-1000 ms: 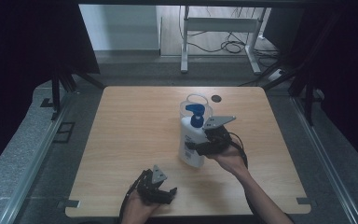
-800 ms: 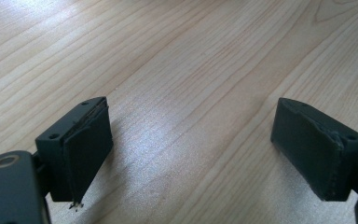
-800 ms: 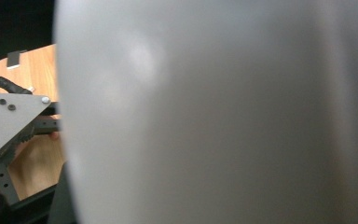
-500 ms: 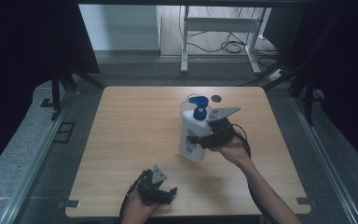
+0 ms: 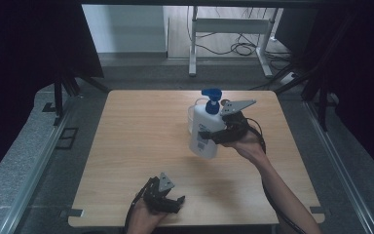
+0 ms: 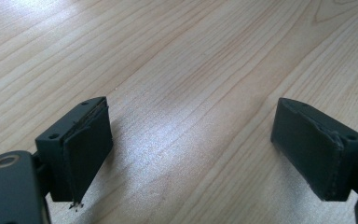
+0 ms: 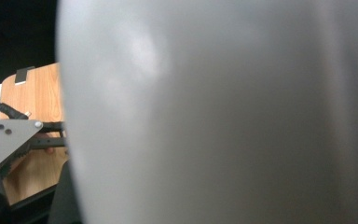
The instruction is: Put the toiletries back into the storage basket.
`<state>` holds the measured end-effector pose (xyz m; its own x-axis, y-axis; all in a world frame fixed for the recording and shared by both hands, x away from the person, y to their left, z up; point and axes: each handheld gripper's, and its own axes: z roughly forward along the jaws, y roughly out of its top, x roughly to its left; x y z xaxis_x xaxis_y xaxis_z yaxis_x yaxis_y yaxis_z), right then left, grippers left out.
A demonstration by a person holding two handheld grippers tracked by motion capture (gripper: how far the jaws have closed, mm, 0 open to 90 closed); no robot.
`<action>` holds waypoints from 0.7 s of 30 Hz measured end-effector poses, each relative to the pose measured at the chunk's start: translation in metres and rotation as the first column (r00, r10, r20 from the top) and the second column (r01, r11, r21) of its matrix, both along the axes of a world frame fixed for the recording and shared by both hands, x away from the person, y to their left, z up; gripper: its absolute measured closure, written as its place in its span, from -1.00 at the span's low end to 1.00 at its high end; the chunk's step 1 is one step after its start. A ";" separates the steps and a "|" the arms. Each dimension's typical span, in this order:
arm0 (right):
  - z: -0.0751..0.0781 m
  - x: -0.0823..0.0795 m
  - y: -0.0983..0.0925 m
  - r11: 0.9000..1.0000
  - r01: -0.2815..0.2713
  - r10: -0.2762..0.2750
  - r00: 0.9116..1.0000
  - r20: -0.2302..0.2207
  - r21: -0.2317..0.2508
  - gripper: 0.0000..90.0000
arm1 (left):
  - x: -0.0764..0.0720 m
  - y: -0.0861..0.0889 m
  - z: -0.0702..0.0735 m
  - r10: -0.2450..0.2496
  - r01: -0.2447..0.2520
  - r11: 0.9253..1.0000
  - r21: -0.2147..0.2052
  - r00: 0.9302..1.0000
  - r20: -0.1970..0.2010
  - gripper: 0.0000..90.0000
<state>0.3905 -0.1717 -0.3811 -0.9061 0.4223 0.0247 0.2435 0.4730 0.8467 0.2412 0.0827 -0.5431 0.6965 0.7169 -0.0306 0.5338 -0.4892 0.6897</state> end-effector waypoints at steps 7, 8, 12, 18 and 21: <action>0.013 0.011 -0.001 1.000 -0.019 0.019 1.000 0.008 0.021 -0.18 | 0.000 0.000 0.000 -0.001 0.001 1.000 -0.001 1.000 -0.001 -0.74; 0.015 0.013 -0.001 1.000 -0.022 0.022 1.000 0.013 0.019 -0.18 | 0.000 0.000 0.000 0.000 0.000 1.000 0.001 1.000 -0.002 -0.74; 0.020 0.020 0.000 1.000 -0.024 0.024 1.000 0.020 0.012 -0.18 | 0.000 0.000 0.000 0.001 -0.001 1.000 -0.003 1.000 0.000 -0.74; 0.025 0.030 0.000 1.000 -0.028 0.028 0.999 0.021 0.014 -0.18 | 0.000 0.000 0.000 0.001 -0.001 1.000 -0.004 1.000 0.000 -0.74; 0.027 0.035 -0.001 0.999 -0.033 0.032 0.999 0.021 0.019 -0.18 | 0.000 0.000 0.000 0.000 0.000 1.000 -0.004 1.000 0.000 -0.74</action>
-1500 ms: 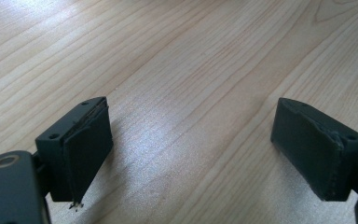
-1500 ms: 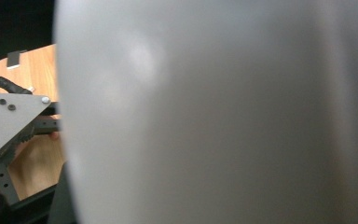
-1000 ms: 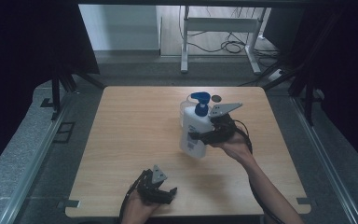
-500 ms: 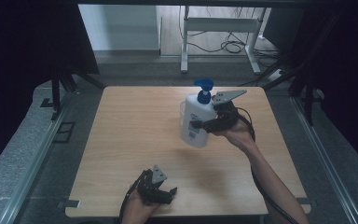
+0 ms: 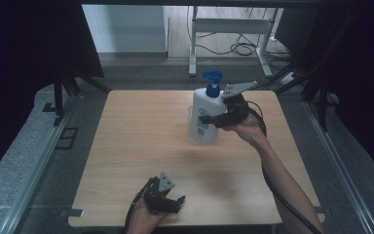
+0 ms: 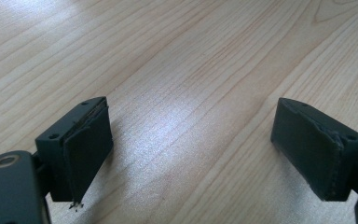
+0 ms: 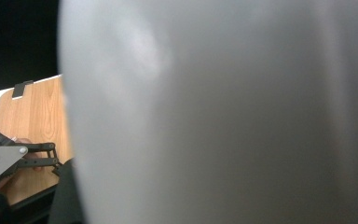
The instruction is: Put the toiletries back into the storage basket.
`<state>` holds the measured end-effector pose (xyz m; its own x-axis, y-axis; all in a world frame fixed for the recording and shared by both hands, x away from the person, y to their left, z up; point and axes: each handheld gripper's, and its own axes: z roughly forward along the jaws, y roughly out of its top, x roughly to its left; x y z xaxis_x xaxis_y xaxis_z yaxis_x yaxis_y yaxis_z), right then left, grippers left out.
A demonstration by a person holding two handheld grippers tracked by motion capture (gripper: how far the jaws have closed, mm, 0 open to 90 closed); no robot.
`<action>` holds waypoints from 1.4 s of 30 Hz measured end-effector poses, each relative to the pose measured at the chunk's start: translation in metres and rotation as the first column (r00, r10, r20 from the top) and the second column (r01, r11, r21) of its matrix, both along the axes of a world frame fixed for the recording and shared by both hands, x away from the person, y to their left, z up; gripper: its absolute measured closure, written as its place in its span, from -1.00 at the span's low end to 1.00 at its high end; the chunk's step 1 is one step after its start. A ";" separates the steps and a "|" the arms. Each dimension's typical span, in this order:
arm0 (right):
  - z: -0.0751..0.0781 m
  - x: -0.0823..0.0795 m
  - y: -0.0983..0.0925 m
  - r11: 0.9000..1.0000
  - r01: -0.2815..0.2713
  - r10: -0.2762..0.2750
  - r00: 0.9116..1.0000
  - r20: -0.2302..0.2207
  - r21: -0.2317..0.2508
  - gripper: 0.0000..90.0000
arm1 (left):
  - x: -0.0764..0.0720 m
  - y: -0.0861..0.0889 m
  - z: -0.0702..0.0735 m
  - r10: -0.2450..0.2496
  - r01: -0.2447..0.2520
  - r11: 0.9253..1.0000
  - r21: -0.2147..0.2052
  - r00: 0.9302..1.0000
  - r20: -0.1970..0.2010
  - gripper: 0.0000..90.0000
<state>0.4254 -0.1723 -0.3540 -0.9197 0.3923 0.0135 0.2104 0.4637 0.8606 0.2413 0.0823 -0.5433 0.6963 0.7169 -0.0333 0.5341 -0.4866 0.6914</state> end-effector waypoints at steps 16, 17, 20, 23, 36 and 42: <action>0.016 0.026 -0.002 1.000 -0.020 0.020 1.000 0.022 -0.005 -0.18 | 0.000 0.000 0.000 0.001 -0.001 1.000 0.001 1.000 0.001 -0.74; 0.017 0.028 -0.002 1.000 -0.020 0.020 1.000 0.023 -0.006 -0.18 | 0.000 0.000 0.000 0.001 -0.001 1.000 0.001 1.000 0.001 -0.74; 0.018 0.034 -0.004 1.000 -0.020 0.020 1.000 0.021 -0.008 -0.18 | 0.000 0.000 0.000 -0.001 0.001 1.000 0.001 1.000 0.000 -0.74; 0.018 0.040 -0.005 1.000 -0.015 0.016 1.000 0.020 -0.016 -0.17 | 0.000 0.000 0.000 -0.004 0.004 1.000 0.005 1.000 0.003 -0.74; 0.014 0.066 -0.011 1.000 -0.009 0.010 1.000 0.018 -0.010 -0.17 | 0.000 0.000 0.000 -0.002 0.002 1.000 0.004 1.000 0.001 -0.74; 0.009 0.075 -0.011 1.000 -0.010 0.010 1.000 0.021 -0.025 -0.17 | 0.000 0.000 0.000 -0.001 0.001 1.000 0.003 1.000 0.001 -0.74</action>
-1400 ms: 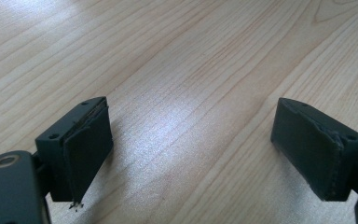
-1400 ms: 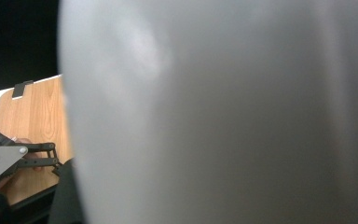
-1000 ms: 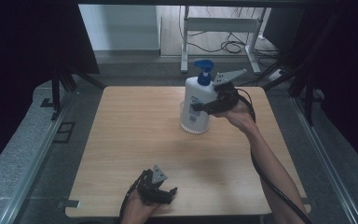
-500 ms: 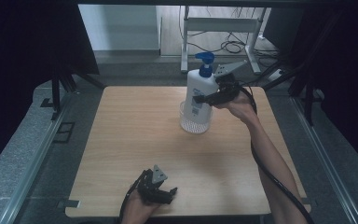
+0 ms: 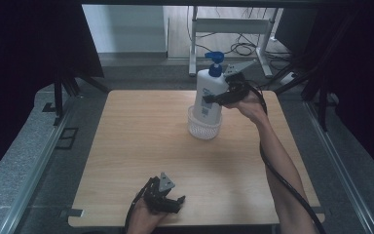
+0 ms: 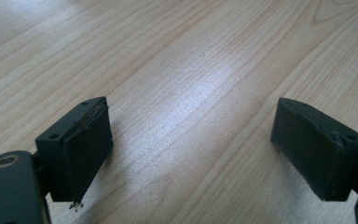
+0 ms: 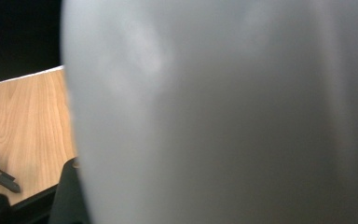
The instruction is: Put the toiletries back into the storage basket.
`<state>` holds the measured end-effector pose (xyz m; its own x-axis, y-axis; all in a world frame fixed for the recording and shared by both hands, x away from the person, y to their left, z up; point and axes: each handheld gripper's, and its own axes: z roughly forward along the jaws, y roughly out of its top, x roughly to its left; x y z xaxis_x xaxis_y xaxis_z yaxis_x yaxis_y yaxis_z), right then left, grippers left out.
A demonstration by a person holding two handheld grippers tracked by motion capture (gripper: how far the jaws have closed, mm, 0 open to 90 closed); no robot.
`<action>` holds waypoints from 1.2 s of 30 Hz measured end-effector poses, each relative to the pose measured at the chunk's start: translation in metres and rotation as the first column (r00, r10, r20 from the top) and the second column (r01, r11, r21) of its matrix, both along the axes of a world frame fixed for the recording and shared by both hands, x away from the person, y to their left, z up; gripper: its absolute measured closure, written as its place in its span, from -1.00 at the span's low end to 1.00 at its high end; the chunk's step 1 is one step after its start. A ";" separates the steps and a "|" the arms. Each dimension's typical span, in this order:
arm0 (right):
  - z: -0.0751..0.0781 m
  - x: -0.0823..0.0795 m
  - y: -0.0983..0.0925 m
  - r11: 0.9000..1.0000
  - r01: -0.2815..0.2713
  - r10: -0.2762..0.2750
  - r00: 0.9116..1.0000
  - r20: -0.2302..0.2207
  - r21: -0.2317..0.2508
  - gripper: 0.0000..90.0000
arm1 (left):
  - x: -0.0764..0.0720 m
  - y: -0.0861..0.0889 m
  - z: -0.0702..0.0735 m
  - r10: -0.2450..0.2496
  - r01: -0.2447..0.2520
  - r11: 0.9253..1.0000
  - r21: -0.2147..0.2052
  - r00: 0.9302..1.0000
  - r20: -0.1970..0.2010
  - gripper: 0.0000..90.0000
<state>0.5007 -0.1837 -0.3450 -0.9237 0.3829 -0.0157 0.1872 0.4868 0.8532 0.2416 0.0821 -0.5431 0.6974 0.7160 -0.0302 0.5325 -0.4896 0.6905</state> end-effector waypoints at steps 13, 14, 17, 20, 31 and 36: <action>-0.007 0.017 0.000 1.000 -0.016 0.016 1.000 0.000 -0.018 -0.17 | 0.000 0.000 0.000 0.000 0.000 1.000 0.000 1.000 0.000 -0.74; -0.008 0.018 0.000 1.000 -0.016 0.016 1.000 -0.001 -0.020 -0.17 | 0.000 0.000 0.000 0.000 0.000 1.000 0.000 1.000 0.000 -0.74; -0.012 0.021 0.001 1.000 -0.011 0.011 1.000 -0.006 -0.025 -0.17 | 0.000 0.000 0.000 0.000 0.000 1.000 -0.001 1.000 0.001 -0.74; -0.016 0.023 0.003 0.999 -0.016 0.016 1.000 -0.006 -0.035 -0.17 | 0.000 0.000 0.000 0.000 0.000 1.000 0.000 1.000 0.000 -0.74; -0.035 0.028 0.006 0.998 -0.018 0.016 1.000 -0.025 -0.055 -0.17 | 0.000 0.000 0.000 0.001 -0.001 1.000 -0.001 1.000 -0.003 -0.74; -0.044 0.029 0.006 0.998 -0.021 0.019 0.999 -0.033 -0.053 -0.17 | 0.000 0.000 0.000 0.000 0.000 1.000 -0.001 1.000 -0.003 -0.74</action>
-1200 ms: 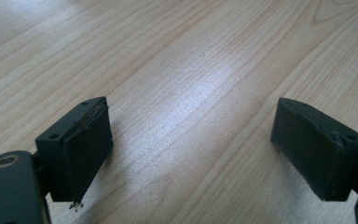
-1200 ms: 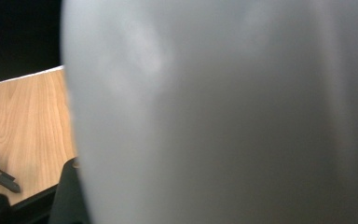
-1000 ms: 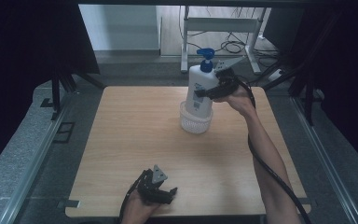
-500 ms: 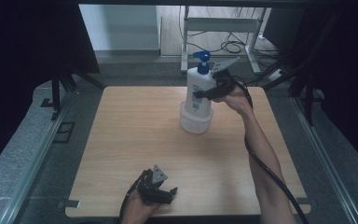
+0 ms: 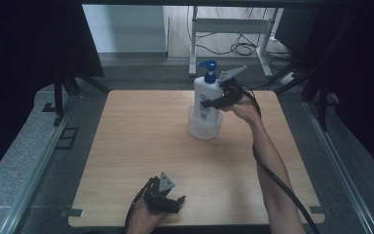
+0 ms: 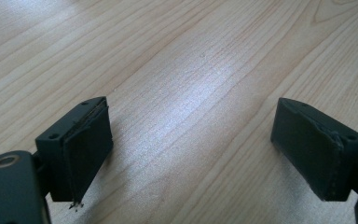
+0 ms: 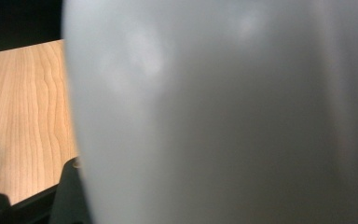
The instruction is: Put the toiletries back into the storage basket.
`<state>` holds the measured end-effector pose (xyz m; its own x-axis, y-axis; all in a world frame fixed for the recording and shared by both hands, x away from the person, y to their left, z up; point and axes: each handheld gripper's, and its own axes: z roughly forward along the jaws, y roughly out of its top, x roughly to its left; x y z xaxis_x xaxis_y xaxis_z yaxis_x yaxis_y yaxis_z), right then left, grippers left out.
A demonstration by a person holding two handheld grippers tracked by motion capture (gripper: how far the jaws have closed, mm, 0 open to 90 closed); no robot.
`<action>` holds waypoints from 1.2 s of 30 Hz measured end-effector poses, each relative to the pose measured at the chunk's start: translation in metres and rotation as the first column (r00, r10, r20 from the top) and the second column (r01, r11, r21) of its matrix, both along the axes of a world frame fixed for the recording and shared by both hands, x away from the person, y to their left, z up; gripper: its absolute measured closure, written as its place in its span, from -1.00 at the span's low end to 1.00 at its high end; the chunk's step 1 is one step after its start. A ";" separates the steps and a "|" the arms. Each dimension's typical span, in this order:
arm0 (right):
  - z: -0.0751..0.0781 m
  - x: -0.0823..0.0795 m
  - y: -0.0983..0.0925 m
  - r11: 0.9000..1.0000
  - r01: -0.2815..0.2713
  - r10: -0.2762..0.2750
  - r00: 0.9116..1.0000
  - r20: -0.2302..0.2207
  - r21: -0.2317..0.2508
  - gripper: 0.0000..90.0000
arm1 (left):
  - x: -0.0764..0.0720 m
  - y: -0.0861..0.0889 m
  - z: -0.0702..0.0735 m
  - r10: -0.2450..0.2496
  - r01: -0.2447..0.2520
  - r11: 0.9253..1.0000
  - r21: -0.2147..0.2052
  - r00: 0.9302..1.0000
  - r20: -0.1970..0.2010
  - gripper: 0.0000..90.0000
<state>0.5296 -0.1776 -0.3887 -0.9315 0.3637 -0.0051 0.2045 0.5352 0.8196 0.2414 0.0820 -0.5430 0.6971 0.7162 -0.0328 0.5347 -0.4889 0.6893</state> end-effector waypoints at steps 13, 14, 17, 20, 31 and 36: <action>-0.022 0.002 0.002 1.000 -0.009 0.009 1.000 -0.013 -0.013 -0.17 | 0.000 0.000 0.000 0.000 0.000 1.000 0.000 1.000 -0.001 -0.74; -0.024 0.002 0.002 1.000 -0.008 0.007 1.000 -0.013 -0.013 -0.17 | 0.000 0.000 0.000 0.000 0.000 1.000 0.000 1.000 -0.001 -0.74; -0.028 0.003 0.003 1.000 -0.006 0.006 1.000 -0.016 -0.015 -0.17 | 0.000 0.000 0.000 0.000 0.000 1.000 0.000 1.000 -0.001 -0.74; -0.034 0.003 0.003 1.000 -0.003 0.003 1.000 -0.019 -0.020 -0.17 | 0.000 0.000 0.000 0.000 0.000 1.000 0.000 1.000 -0.001 -0.74; -0.042 0.005 0.002 1.000 0.007 -0.007 1.000 -0.011 -0.005 -0.17 | 0.000 0.000 0.000 0.000 0.000 1.000 0.000 1.000 -0.001 -0.74; -0.042 0.002 0.003 1.000 -0.014 0.014 1.000 0.000 -0.005 -0.17 | 0.000 0.000 0.000 -0.001 0.001 1.000 0.000 1.000 -0.001 -0.74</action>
<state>0.5313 -0.1746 -0.4304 -0.9365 0.3505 -0.0073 0.1965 0.5421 0.8170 0.2414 0.0819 -0.5429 0.6975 0.7158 -0.0336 0.5353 -0.4892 0.6886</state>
